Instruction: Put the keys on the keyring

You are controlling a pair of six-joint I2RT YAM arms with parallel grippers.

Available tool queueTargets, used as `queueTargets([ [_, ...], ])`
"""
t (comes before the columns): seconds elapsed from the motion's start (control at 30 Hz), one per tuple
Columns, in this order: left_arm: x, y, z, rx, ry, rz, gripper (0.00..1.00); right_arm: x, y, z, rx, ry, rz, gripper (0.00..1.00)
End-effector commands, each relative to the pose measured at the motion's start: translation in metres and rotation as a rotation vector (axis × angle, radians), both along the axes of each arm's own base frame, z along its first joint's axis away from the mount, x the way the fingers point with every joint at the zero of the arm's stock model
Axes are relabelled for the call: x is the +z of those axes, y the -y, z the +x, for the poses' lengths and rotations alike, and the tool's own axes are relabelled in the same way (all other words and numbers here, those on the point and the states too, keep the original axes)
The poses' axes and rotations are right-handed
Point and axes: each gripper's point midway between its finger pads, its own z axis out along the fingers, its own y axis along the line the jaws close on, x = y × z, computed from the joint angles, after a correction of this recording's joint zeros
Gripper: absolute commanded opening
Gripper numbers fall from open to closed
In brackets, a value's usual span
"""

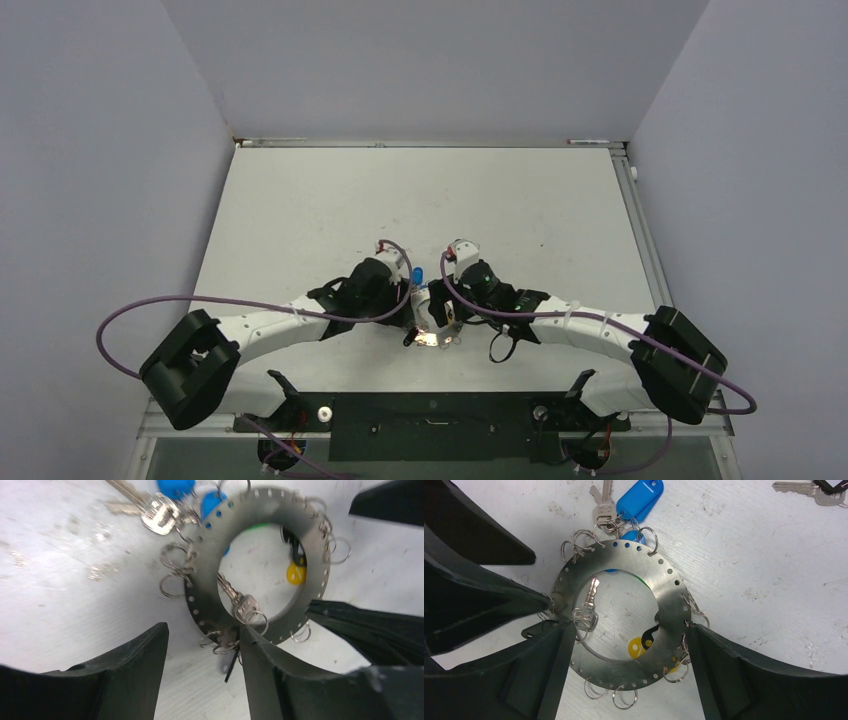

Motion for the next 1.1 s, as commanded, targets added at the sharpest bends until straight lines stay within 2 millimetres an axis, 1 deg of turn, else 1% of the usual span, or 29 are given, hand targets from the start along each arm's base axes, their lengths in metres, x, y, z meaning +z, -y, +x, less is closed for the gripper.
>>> queueTargets([
  [0.0, 0.046, -0.022, 0.042, 0.166, 0.166, 0.028, 0.54, 0.026, -0.008, 0.012, -0.013, 0.07, 0.041, 0.85],
  [0.07, 0.05, -0.033, 0.051, 0.218, 0.187, 0.038, 0.54, 0.026, -0.011, 0.013, -0.007, 0.066, 0.036, 0.85],
  [0.17, 0.049, -0.04, 0.062, 0.242, 0.21, 0.026, 0.51, 0.026, -0.019, 0.016, 0.01, 0.049, 0.033, 0.85],
  [0.27, 0.039, -0.038, 0.068, 0.233, 0.199, 0.01, 0.5, 0.024, -0.024, 0.018, 0.01, 0.043, 0.028, 0.84],
  [0.37, 0.036, -0.026, 0.074, 0.2, 0.205, -0.035, 0.48, 0.023, -0.03, 0.017, 0.021, 0.019, 0.048, 0.84],
  [0.47, 0.032, -0.02, 0.075, 0.183, 0.202, -0.049, 0.45, 0.018, -0.038, 0.017, 0.012, -0.018, 0.065, 0.82],
  [0.57, 0.028, -0.017, 0.075, 0.166, 0.192, -0.047, 0.4, 0.01, -0.049, 0.011, 0.031, -0.07, 0.103, 0.77],
  [0.67, 0.021, -0.017, 0.07, 0.153, 0.169, -0.044, 0.37, 0.001, -0.054, 0.009, 0.024, -0.107, 0.12, 0.74],
  [0.87, 0.014, -0.024, 0.062, 0.152, 0.154, -0.023, 0.31, -0.009, -0.053, 0.01, 0.009, -0.124, 0.1, 0.74],
  [1.07, 0.002, -0.025, 0.056, 0.128, 0.134, 0.006, 0.31, -0.011, -0.048, 0.014, 0.0, -0.113, 0.072, 0.74],
])
